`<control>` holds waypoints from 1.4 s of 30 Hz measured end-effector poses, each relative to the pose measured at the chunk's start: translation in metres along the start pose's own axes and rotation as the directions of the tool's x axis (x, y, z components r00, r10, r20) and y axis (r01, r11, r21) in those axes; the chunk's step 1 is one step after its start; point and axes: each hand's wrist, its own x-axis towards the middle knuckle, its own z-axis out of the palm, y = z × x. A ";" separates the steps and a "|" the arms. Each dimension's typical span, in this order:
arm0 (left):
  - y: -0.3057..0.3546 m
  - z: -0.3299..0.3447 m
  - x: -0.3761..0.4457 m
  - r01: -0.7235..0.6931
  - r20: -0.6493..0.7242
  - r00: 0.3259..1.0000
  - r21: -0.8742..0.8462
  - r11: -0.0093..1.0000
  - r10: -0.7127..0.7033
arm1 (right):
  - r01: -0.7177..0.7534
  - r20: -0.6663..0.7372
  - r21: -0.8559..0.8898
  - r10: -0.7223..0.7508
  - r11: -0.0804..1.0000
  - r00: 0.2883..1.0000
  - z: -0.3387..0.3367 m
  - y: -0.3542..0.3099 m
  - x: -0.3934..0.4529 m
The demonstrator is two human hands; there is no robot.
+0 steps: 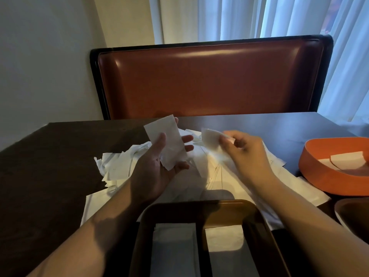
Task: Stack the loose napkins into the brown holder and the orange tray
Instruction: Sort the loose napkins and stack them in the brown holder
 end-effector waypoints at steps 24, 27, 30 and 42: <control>-0.014 0.006 0.004 0.244 0.025 0.968 0.150 0.958 -0.250 | -0.268 0.184 0.370 0.213 0.889 0.960 0.028 -0.036 -0.014; -0.016 0.008 0.003 0.240 -0.040 0.971 0.179 0.954 -0.237 | -0.272 0.184 0.374 0.216 0.887 0.959 0.028 -0.038 -0.015; -0.017 0.008 0.002 0.314 -0.016 0.949 0.097 0.944 -0.314 | -0.248 0.178 0.369 0.194 0.895 0.965 0.024 -0.038 -0.016; -0.006 0.009 -0.003 0.315 0.086 0.943 0.082 0.946 -0.321 | -0.164 0.125 0.250 0.136 0.954 0.983 0.016 -0.032 -0.009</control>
